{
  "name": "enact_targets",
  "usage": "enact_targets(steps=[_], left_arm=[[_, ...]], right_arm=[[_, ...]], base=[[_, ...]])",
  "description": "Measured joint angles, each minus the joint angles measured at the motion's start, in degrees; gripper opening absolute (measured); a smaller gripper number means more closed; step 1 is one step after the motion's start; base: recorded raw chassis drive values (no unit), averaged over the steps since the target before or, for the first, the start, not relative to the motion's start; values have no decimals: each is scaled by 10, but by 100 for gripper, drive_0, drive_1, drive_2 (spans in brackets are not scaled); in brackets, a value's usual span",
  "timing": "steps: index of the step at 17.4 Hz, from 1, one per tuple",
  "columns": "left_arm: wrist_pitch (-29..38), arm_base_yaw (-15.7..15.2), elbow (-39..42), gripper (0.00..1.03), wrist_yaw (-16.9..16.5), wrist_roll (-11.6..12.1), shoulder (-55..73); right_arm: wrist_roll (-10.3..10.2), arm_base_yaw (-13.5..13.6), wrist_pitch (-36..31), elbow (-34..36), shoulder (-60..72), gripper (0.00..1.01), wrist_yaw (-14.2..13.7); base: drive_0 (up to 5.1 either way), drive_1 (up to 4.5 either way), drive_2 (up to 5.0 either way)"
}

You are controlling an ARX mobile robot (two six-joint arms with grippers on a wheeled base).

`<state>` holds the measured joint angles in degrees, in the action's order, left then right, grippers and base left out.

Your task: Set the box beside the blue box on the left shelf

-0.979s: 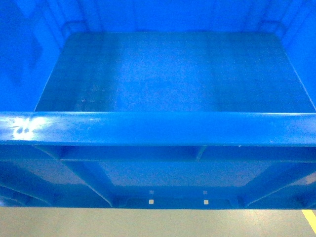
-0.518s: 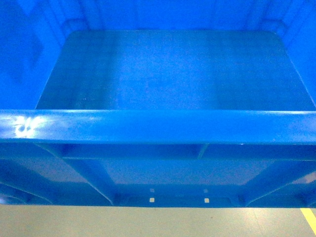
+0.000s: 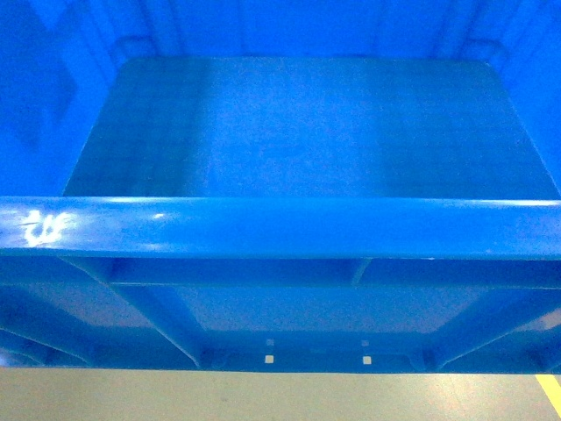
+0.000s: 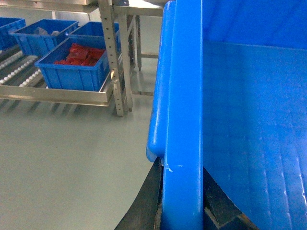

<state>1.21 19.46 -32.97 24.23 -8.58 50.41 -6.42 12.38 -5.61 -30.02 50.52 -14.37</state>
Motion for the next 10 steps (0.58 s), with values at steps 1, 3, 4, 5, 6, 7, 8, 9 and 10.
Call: enact_targets(steps=[1, 3, 4, 5, 6, 7, 8, 9, 10], left_arm=[[1, 0, 0, 9, 0, 0, 0], [0, 0, 0, 9, 0, 0, 0], [0, 0, 0, 9, 0, 0, 0], [-1, 0, 0, 9, 0, 0, 0], [2, 0, 0, 9, 0, 0, 0], [0, 0, 0, 9, 0, 0, 0], [0, 0, 0, 9, 0, 0, 0], [0, 0, 0, 9, 0, 0, 0], [1, 0, 0, 9, 0, 0, 0]], right_arm=[[0, 0, -4, 0, 0, 10, 0], [0, 0, -2, 0, 0, 10, 0], [0, 0, 0, 0, 0, 10, 0], [0, 0, -1, 0, 0, 10, 0], [0, 0, -4, 0, 0, 10, 0], [0, 0, -1, 0, 0, 10, 0], [0, 0, 0, 0, 0, 10, -1], [0, 0, -1, 0, 0, 10, 0], [0, 0, -2, 0, 0, 10, 0]], base=[[-2, 409, -412], [-2, 409, -412], [-2, 409, -412], [-2, 409, -412], [-2, 409, -412], [-2, 409, -412], [-2, 409, -412], [-2, 409, -412], [-2, 409, -412]])
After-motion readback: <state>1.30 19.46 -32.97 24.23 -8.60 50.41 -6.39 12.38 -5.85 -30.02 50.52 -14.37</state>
